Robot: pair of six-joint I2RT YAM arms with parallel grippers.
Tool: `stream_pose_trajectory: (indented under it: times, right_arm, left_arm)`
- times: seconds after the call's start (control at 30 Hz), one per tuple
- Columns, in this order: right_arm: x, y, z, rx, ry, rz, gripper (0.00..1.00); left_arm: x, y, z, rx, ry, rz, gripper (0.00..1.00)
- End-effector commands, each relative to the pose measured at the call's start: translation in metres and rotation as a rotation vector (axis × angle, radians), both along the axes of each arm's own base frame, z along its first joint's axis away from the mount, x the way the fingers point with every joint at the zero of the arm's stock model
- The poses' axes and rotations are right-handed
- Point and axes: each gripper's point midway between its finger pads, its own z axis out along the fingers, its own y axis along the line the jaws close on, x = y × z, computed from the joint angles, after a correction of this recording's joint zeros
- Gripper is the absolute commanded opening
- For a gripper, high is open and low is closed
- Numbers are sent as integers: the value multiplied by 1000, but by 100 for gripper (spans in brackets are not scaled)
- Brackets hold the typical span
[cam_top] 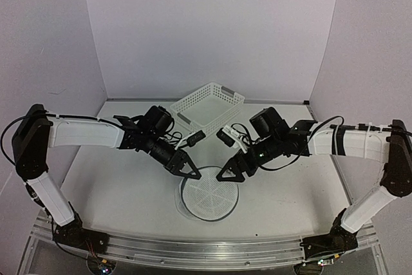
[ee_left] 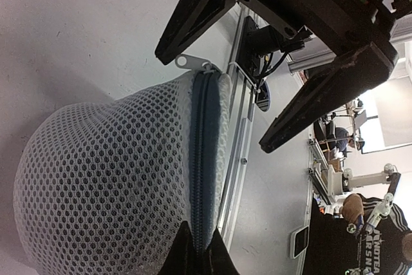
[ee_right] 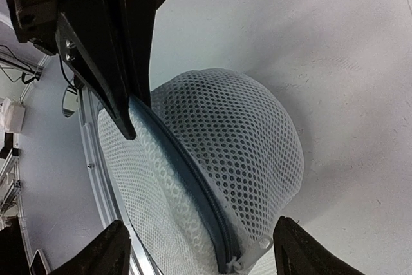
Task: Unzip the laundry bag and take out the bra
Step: Pass from the left arm to the right
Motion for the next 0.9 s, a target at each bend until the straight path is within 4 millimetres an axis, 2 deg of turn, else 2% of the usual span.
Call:
stream_pose_trajectory:
  times: [0.0, 0.13, 0.2, 0.27, 0.4, 0.43, 0.63, 0.7, 0.8, 0.87]
  right_arm:
    - [0, 23, 25, 109, -22, 69, 75]
    - [-9, 30, 22, 124, 6, 104, 66]
    - [-14, 32, 23, 133, 13, 122, 58]
    - [-18, 33, 25, 140, 18, 135, 43]
    - [-21, 31, 27, 144, 15, 137, 5]
    - [-21, 30, 27, 144, 13, 135, 0]
    - [-22, 22, 34, 145, -24, 99, 0]
    - [-21, 19, 39, 151, -40, 81, 0]
    - [-19, 15, 49, 163, -68, 51, 0]
    - [-15, 12, 56, 170, -89, 18, 0]
  left_arm:
    - [-5, -9, 19, -51, -43, -55, 0]
    - [-8, -10, 18, -48, -55, -65, 0]
    - [-9, -11, 18, -49, -58, -70, 0]
    - [-8, -12, 18, -46, -62, -68, 0]
    - [-6, -13, 18, -42, -74, -65, 0]
    - [-6, -13, 18, -41, -78, -63, 0]
    - [7, -13, 26, -21, -157, -9, 0]
    - [17, -13, 31, -6, -190, 33, 14]
    - [32, -11, 39, 12, -231, 104, 43]
    - [45, -8, 45, 27, -269, 166, 57]
